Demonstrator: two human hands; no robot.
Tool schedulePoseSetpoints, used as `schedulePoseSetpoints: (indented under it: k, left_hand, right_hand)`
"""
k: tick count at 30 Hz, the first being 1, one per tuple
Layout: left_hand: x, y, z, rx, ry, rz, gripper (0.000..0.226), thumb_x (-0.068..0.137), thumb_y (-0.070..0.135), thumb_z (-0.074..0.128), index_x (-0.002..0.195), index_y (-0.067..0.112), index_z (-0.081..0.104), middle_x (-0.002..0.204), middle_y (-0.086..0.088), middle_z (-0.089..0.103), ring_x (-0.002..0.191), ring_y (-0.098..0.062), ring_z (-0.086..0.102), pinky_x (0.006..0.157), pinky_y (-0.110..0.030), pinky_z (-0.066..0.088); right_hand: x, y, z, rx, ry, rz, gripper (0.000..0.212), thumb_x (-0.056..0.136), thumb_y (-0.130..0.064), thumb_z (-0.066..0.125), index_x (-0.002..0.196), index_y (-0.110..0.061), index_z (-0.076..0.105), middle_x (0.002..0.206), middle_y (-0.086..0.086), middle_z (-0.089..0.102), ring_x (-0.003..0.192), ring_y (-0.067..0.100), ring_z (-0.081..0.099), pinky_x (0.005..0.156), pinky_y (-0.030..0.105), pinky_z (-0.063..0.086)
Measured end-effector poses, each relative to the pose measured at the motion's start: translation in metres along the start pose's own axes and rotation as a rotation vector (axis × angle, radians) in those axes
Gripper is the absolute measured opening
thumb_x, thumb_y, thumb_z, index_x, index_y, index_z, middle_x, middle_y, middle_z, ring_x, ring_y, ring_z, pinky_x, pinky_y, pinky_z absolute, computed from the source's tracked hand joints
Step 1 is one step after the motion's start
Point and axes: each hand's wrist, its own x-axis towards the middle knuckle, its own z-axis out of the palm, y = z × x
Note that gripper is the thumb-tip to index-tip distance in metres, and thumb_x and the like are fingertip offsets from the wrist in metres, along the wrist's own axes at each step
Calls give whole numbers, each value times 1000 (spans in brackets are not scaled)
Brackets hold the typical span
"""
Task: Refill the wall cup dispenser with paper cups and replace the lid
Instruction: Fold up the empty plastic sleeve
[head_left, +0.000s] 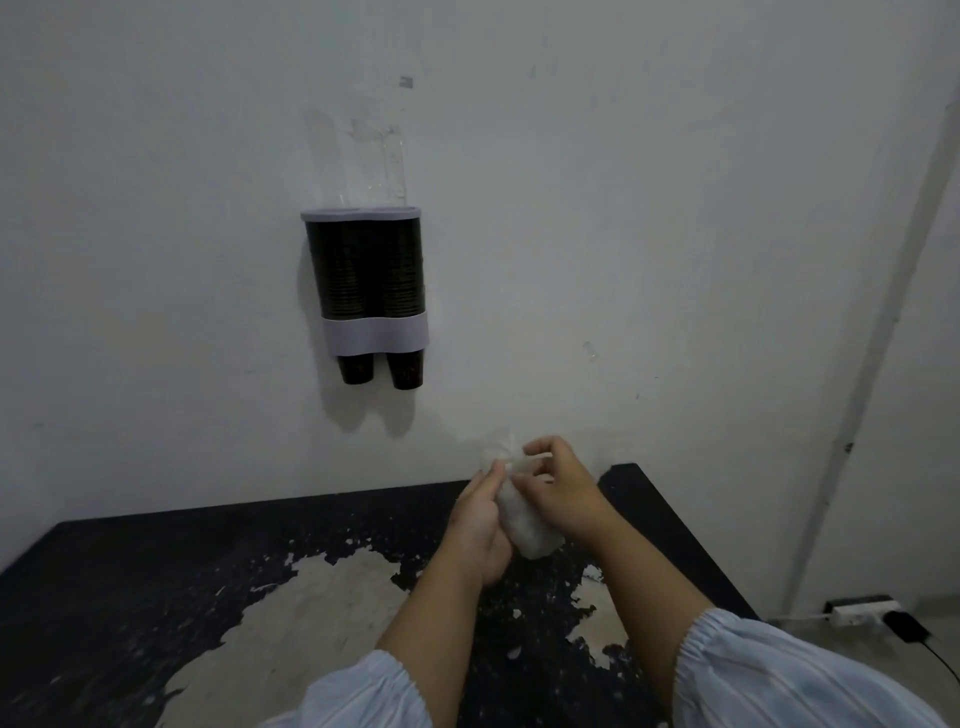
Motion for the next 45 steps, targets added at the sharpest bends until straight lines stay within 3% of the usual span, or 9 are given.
schedulePoseSetpoints:
  k: [5, 11, 16, 20, 24, 28, 39, 43, 45]
  left_hand:
    - [-5, 3, 2, -10, -20, 18, 44, 95, 43, 39, 129, 18, 52, 122, -15, 63, 108, -26, 62, 75, -39, 54]
    - [-7, 4, -4, 3, -113, 63, 63, 87, 64, 29, 111, 19, 66, 113, -13, 69, 108, -25, 64, 78, -37, 55]
    - [-10, 2, -7, 40, -91, 80, 48, 87, 62, 31, 102, 33, 67, 109, -7, 72, 107, -24, 63, 83, -42, 51]
    - [-11, 1, -2, -16, -31, 28, 53, 91, 52, 38, 132, 19, 48, 126, -18, 60, 115, -33, 57, 91, -48, 47]
    - [-13, 0, 0, -71, -44, -9, 52, 94, 41, 38, 134, 8, 45, 127, -21, 58, 117, -32, 55, 98, -47, 44]
    - [-16, -3, -1, -55, -46, -19, 52, 95, 43, 35, 134, 10, 46, 124, -18, 61, 112, -29, 59, 79, -40, 52]
    - [-24, -4, -10, 36, -48, 12, 65, 88, 60, 34, 132, 14, 49, 127, -14, 60, 116, -26, 58, 92, -43, 49]
    - [-29, -2, -12, -57, -25, 100, 47, 95, 40, 37, 141, 38, 28, 134, -9, 49, 109, -27, 58, 72, -41, 54]
    - [-31, 0, -13, -82, -11, 93, 45, 96, 35, 37, 141, 28, 32, 133, -13, 52, 108, -28, 60, 68, -39, 54]
  right_hand:
    - [3, 3, 6, -244, 222, -217, 9, 86, -14, 60, 94, -14, 56, 93, 2, 59, 84, 16, 56, 79, 33, 50]
    - [-5, -2, 9, -150, -21, -160, 35, 81, -36, 65, 110, -16, 59, 102, -3, 63, 93, 13, 61, 84, 32, 55]
    - [-10, -9, 3, -35, -74, -128, 25, 90, -17, 55, 115, -13, 57, 96, 3, 66, 82, 12, 64, 71, 24, 55]
    - [-13, -10, 4, 231, -131, 17, 25, 93, -14, 49, 117, -16, 56, 107, 12, 67, 97, 27, 65, 86, 40, 54]
    - [-9, -4, 9, -10, -13, -63, 25, 93, -20, 50, 118, -16, 53, 115, 5, 59, 95, 16, 57, 85, 31, 51]
    - [-5, 4, 10, -229, 193, -167, 21, 86, -16, 61, 106, -19, 53, 103, 1, 55, 89, 14, 54, 82, 30, 50]
    - [-17, 1, 16, -66, -96, -111, 37, 90, -26, 56, 126, -24, 48, 104, -4, 59, 86, 3, 56, 64, 17, 47]
    - [-18, -3, 16, 25, -129, -27, 29, 96, -26, 44, 124, -25, 50, 110, 5, 59, 95, 17, 58, 77, 30, 50]
    - [-19, -3, 19, 76, -125, 5, 24, 96, -25, 44, 118, -25, 52, 102, 6, 61, 92, 22, 60, 78, 35, 51]
